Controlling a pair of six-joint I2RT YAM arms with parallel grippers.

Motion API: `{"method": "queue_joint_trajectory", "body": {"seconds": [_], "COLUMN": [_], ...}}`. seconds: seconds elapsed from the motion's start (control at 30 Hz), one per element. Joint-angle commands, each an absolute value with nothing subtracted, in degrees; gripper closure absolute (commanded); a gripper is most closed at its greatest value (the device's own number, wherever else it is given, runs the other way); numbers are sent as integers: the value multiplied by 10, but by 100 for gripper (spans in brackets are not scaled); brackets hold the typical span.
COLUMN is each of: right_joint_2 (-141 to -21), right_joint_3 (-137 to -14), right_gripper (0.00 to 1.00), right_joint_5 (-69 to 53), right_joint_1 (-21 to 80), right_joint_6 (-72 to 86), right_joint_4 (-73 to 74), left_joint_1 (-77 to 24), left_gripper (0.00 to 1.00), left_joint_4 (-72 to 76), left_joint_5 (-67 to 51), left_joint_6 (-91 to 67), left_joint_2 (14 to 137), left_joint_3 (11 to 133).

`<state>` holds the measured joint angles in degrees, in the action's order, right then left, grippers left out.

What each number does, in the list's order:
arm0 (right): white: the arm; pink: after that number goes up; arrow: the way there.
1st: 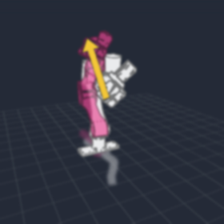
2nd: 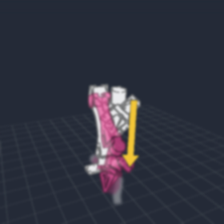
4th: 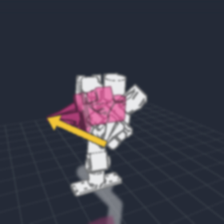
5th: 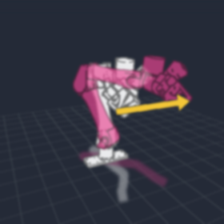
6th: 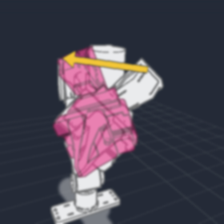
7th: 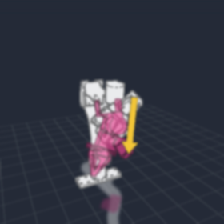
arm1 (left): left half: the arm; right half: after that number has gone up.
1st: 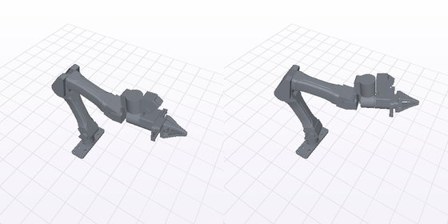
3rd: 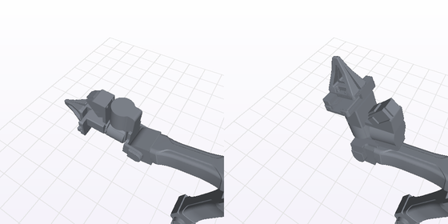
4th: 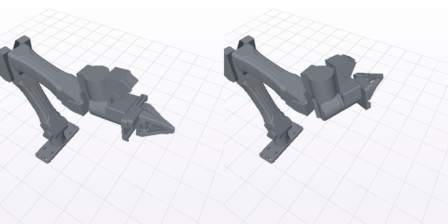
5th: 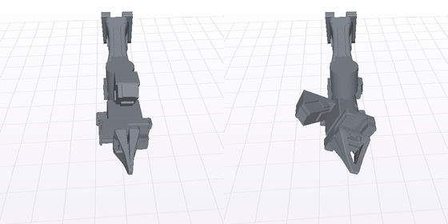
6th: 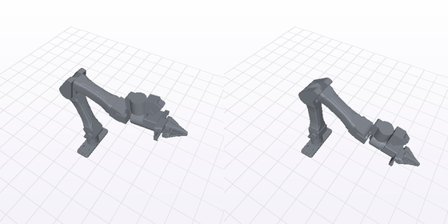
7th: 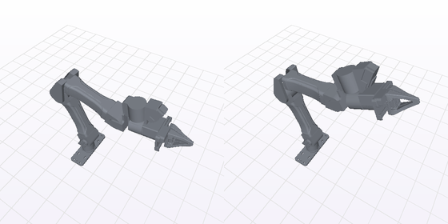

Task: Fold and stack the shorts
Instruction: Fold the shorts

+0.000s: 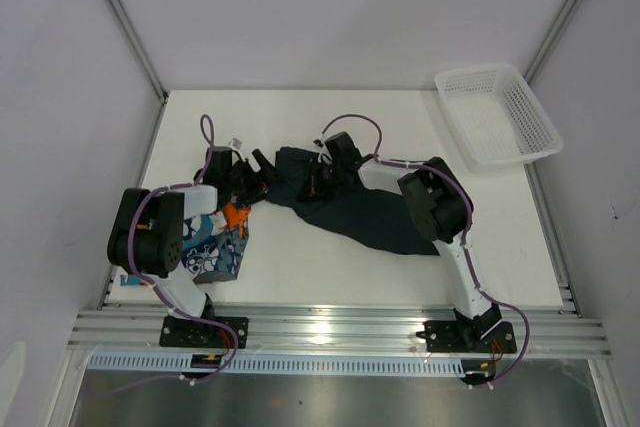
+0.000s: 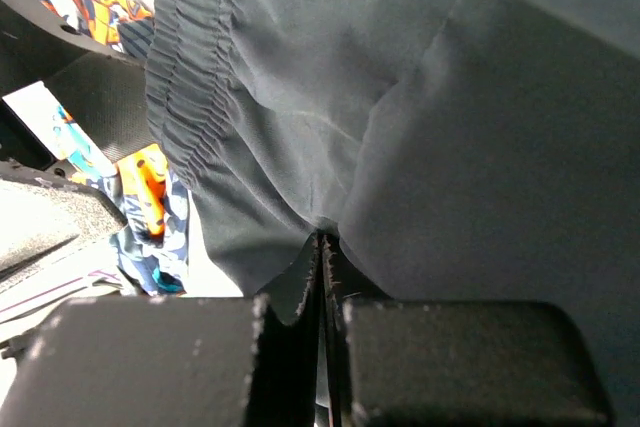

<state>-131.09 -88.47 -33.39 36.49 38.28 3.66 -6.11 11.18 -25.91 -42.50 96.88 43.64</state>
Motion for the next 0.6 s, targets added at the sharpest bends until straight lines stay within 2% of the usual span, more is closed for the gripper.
{"method": "queue_joint_trajectory", "body": {"seconds": [0.0, 0.3, 0.57], "right_joint_2": [-1323, -1327, -1322], "right_joint_3": [-885, -894, -892], "right_gripper": [100, 100, 100], "right_joint_5": [-260, -243, -235], "right_joint_1": [366, 369, 377], "right_joint_6": [323, 304, 293], "right_joint_4": [129, 156, 165], "left_joint_1": [-64, -79, -80], "left_gripper": [1, 1, 22], "left_joint_4": [100, 144, 243], "left_joint_5": [-247, -255, -239], "left_joint_6": [-419, -445, -483], "left_joint_2": [983, 1026, 1024], "left_joint_3": [421, 423, 405]}}
